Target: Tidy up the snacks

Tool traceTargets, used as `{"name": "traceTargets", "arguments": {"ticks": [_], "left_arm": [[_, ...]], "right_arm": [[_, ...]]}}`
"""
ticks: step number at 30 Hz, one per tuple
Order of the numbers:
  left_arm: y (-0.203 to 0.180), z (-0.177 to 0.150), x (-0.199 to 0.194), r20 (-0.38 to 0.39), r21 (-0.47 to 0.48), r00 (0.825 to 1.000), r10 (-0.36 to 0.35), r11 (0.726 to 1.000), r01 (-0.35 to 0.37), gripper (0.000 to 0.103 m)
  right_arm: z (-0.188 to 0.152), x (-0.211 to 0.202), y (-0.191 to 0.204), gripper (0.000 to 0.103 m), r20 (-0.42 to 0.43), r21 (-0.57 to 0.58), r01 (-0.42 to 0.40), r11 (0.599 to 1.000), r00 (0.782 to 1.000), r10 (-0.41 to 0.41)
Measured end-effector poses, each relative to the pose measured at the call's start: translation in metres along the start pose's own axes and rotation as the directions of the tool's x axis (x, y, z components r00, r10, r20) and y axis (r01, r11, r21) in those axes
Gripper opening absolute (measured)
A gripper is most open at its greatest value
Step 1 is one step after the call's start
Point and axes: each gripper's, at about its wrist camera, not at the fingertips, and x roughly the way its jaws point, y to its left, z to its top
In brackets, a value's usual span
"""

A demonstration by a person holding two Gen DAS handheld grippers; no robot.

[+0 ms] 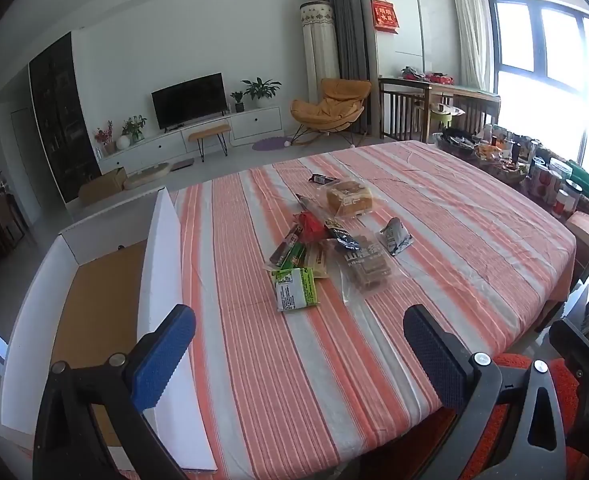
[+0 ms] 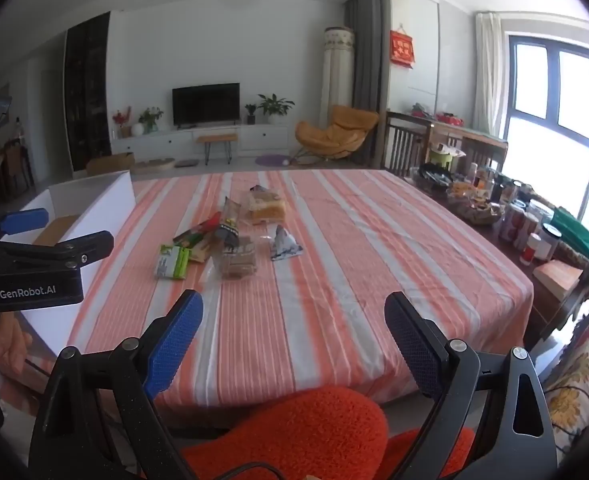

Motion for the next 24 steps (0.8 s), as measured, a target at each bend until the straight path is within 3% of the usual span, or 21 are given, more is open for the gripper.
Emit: {"name": "traceTargets", "arguments": {"ticks": [5,12,17,24], "left_arm": [[0.015,-0.001,0.026,0.034,0.014,0.999,0.023,1.0,-0.024,0.103],[0.04,-0.008,0.058,-0.013,-0.042,0.999,0.029,0.999,-0.03,0.103],[0.049,-0.012,0.066,-0.051,-0.103,0.999,0.013,0.995,-0.018,0.103],[0.058,-0.019,0.061,-0.08,-0.088,0.995,0.063,0.994,-0.07,0.103]], "right_arm": [[-0.006,0.0,-0.004,0.094,-0.001,0.008,0.0,1.0,1.0,0.0],[-0.002,-0.001,-0.003,0.094,-0.004,0.012,0.005,1.0,1.0,-0.005],[-0.002,0.0,0.001,0.094,-0.013,0.002,0.003,1.0,1.0,-0.003],[0.0,0.002,0.005,0.094,-0.016,-0.007,0.009,1.0,1.0,-0.009]]}}
